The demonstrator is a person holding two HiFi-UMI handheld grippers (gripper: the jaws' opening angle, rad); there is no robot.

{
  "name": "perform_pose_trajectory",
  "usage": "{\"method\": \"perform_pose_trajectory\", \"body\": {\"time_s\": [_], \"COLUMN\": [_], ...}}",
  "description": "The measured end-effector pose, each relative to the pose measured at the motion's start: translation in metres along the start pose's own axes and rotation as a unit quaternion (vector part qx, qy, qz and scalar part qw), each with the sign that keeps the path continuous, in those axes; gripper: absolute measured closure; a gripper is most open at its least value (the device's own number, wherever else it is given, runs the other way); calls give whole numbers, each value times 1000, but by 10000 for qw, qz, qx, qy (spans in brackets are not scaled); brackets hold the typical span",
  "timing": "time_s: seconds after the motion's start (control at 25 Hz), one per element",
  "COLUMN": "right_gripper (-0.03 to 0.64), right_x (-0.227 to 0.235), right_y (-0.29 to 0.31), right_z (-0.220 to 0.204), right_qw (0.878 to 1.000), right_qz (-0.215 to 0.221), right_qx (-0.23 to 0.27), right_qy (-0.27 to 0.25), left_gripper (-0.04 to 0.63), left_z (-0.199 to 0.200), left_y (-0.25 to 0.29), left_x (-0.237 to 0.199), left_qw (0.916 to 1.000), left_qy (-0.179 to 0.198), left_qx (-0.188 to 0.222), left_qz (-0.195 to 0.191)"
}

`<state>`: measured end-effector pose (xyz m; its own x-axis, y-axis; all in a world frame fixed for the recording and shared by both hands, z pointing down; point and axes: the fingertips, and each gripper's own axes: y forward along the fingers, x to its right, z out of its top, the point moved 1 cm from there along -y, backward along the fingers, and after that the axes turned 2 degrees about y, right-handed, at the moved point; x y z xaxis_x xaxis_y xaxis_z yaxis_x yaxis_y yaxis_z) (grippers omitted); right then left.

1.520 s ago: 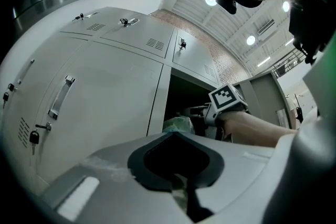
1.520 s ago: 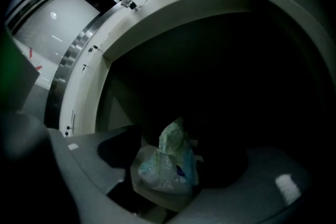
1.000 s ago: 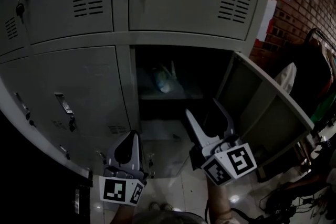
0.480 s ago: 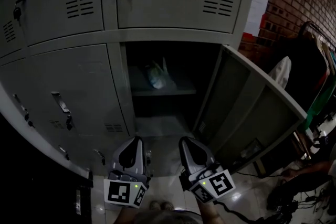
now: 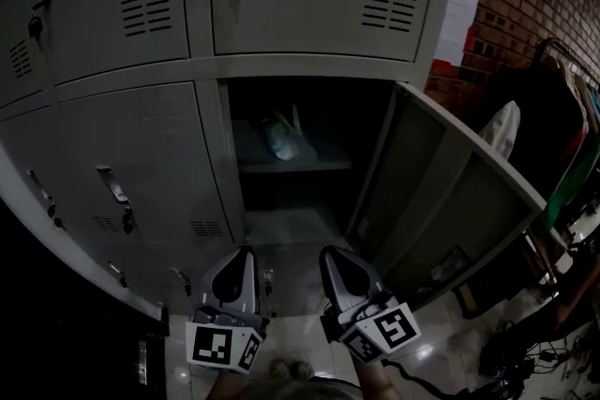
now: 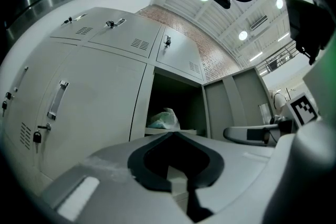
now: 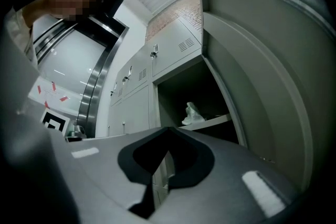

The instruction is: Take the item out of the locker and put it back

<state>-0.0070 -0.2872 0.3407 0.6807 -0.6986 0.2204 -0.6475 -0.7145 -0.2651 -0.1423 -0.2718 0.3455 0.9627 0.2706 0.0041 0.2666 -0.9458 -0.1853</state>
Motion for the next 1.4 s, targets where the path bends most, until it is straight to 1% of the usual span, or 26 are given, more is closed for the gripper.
{"method": "perform_pose_trajectory", "body": {"time_s": [0.32, 0.48, 0.6, 0.8, 1.08, 1.24, 1.4], "right_gripper": [614, 614, 614, 614, 614, 614, 614], "right_x": [-25, -45, -58, -76, -112, -142, -177], "right_y": [-1, -15, -32, -94, -207, -255, -288], "right_z": [-15, -23, -20, -14, -5, 12, 35], "right_qw": [9998, 9996, 9996, 9996, 9996, 9997, 9996], "right_qz": [-79, -21, -32, -93, -63, 87, 242], "right_qx": [-12, -81, -87, -118, -197, -160, -78], "right_qy": [172, 270, 285, 235, 186, 167, 118], "left_gripper": [591, 591, 591, 591, 591, 591, 591], "left_z": [-4, -9, -9, -6, 0, 21, 52], "left_y": [-19, -43, -59, -95, -193, -243, -283], "left_x": [-17, -13, -6, 34, 109, 144, 167], "left_qw": [9999, 9997, 9996, 9996, 9996, 9997, 9998], "left_qy": [-27, -45, -88, -139, -245, -193, -81], "left_qx": [-97, -205, -239, -164, -106, -25, 46], "left_qz": [-87, -101, -107, -171, 7, 119, 181]}}
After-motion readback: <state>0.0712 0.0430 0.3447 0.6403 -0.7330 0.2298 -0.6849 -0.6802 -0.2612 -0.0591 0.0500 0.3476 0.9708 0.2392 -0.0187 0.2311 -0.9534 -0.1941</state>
